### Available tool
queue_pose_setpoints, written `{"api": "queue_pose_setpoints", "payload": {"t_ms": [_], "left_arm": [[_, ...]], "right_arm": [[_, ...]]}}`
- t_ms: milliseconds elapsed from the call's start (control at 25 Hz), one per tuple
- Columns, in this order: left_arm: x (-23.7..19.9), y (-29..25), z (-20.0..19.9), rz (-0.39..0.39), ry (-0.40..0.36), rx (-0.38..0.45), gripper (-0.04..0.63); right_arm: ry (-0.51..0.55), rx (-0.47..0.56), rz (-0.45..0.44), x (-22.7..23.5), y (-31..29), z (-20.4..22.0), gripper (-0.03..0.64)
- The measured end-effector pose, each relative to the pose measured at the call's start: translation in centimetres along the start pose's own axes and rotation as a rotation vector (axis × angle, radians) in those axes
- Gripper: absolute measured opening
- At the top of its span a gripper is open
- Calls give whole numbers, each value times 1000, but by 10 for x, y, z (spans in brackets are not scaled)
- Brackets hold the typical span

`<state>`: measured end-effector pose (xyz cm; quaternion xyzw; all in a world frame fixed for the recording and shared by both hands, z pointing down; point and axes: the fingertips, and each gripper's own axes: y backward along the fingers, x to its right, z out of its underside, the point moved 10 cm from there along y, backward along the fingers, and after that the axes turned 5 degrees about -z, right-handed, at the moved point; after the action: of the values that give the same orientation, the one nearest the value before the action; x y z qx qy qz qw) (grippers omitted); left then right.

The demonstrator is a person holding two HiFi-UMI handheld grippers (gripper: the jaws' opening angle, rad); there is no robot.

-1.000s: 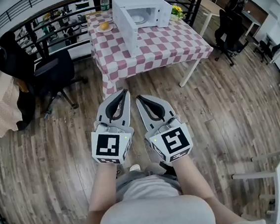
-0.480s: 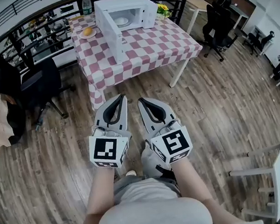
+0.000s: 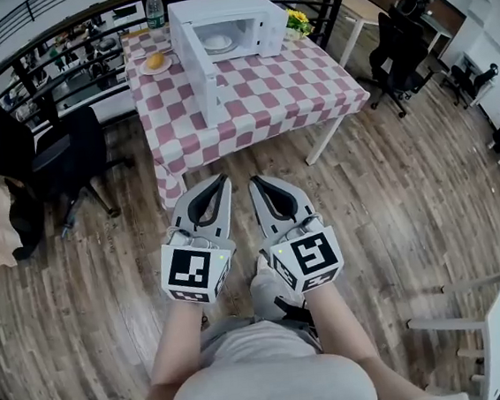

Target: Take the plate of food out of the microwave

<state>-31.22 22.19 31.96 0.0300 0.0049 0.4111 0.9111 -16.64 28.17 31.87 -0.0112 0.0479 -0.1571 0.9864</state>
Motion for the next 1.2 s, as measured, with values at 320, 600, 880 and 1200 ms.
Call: {"api": "queue_pose_setpoints", "payload": {"t_ms": [320,600,880,1200], "left_arm": [[3,-71,6,9,-21,-41,-2],[12,-141,7,-46,-19,-53,-2],[25,-207,5,-79,-33,-39,-2],[36,-260,12,-88,-41,-50,-2]], "right_arm": [[-40,6,-48,63,-32,8,26],[-14,-1,-90,133,-54,12,26],[-7,-14,-132,200,-73,18,26],[-25,5,-136,256,-88,24,26]]}}
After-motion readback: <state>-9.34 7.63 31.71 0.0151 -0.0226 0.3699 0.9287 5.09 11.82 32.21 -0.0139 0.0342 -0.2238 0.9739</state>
